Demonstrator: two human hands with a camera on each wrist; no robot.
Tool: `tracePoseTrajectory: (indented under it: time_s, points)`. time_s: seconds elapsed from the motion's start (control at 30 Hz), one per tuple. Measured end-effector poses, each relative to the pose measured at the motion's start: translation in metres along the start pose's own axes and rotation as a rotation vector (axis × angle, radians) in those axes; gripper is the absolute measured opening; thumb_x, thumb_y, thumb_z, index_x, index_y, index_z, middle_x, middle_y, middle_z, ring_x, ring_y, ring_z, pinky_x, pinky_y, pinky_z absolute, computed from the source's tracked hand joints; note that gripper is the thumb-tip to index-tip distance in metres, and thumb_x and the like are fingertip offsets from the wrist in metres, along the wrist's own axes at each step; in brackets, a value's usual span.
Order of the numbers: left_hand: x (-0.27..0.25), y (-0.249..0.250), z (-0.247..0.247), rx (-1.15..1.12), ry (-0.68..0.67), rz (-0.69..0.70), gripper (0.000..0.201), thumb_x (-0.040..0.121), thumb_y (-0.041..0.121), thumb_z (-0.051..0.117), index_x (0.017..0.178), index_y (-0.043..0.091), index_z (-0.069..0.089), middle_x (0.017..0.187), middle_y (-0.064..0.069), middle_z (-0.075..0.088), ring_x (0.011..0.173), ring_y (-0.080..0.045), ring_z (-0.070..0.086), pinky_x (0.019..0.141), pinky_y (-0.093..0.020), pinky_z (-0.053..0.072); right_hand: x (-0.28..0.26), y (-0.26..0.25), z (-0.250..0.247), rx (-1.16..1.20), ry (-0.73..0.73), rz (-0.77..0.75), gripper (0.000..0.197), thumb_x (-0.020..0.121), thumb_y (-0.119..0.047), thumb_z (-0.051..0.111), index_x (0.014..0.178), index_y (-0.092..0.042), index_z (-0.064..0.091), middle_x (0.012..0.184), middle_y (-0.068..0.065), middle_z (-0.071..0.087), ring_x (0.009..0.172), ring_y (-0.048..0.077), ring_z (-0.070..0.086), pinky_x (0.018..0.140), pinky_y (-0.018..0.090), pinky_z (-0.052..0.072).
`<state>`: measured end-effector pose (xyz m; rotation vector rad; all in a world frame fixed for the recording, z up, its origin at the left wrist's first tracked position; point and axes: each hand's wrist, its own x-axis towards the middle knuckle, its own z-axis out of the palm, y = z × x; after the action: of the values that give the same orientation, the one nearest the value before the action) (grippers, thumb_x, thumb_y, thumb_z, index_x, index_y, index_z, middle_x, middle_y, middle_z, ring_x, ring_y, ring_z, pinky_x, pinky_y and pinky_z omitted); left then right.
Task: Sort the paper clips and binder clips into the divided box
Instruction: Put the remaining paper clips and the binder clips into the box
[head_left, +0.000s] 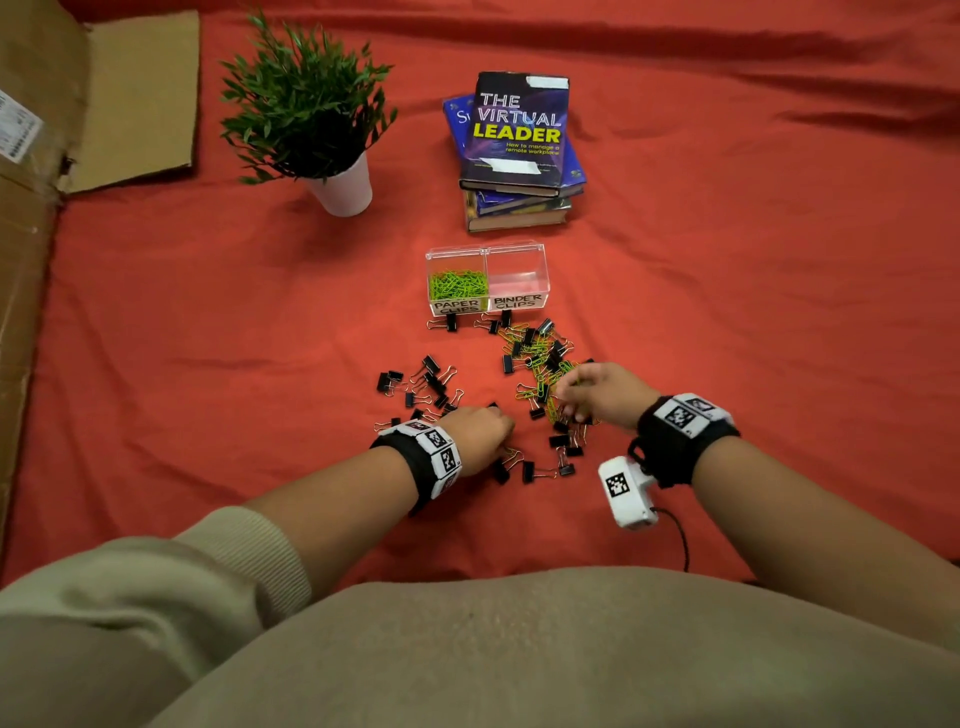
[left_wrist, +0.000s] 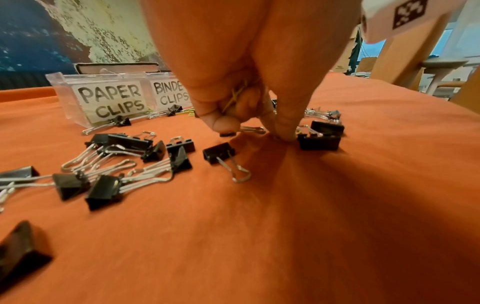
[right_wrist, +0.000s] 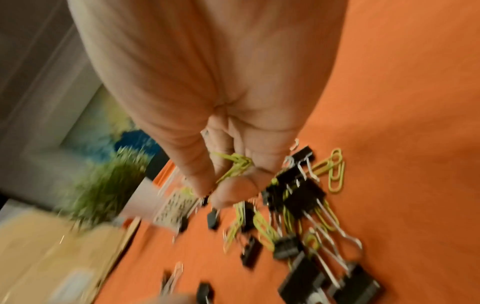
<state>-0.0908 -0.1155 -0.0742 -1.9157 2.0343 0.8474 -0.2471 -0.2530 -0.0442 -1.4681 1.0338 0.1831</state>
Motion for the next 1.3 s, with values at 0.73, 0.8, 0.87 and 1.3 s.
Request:
tracePoseTrajectory:
  time_s: [0.73, 0.8, 0.87, 1.3]
  points:
    - [0.008, 0.005, -0.002, -0.115, -0.07, -0.032, 0.022, 0.091, 0.024, 0.056, 0.107, 0.009, 0.055, 0.117, -0.012, 0.056, 0.106, -0.033, 0.058, 0.085, -0.037, 0.045, -0.001, 0.025, -0.009, -0.656, 0.301, 0.287, 0.025, 0.079, -0.024, 0.066, 0.087, -0.001, 0.065, 0.088, 0.017, 0.064, 0.081, 0.031, 0.06, 0.066, 0.03, 0.047]
    - [0.007, 0.006, -0.002, -0.116, -0.081, -0.028, 0.02, 0.091, 0.023, 0.055, 0.104, 0.008, 0.055, 0.114, -0.013, 0.056, 0.103, -0.033, 0.058, 0.083, -0.036, 0.046, 0.001, 0.022, -0.003, -0.663, 0.311, 0.286, 0.025, 0.083, -0.019, 0.061, 0.094, 0.004, 0.064, 0.096, 0.02, 0.065, 0.088, 0.034, 0.062, 0.069, 0.032, 0.047]
    - [0.006, 0.007, -0.002, -0.151, -0.078, -0.035, 0.016, 0.09, 0.021, 0.053, 0.099, 0.009, 0.055, 0.11, -0.013, 0.057, 0.099, -0.033, 0.058, 0.082, -0.037, 0.046, 0.001, 0.021, 0.002, -0.671, 0.295, 0.279, 0.023, 0.086, -0.016, 0.058, 0.094, 0.005, 0.063, 0.092, 0.02, 0.062, 0.086, 0.034, 0.061, 0.07, 0.033, 0.047]
    - [0.03, -0.004, -0.04, -0.961, 0.186, -0.292, 0.006, 0.095, 0.021, 0.044, 0.09, 0.018, 0.047, 0.065, 0.005, 0.046, 0.051, -0.011, 0.037, 0.048, -0.025, 0.03, -0.004, 0.039, -0.009, -0.128, 0.19, 0.134, 0.013, 0.083, -0.003, 0.062, 0.092, -0.012, 0.06, 0.064, 0.006, 0.061, 0.053, 0.016, 0.054, 0.051, 0.023, 0.045]
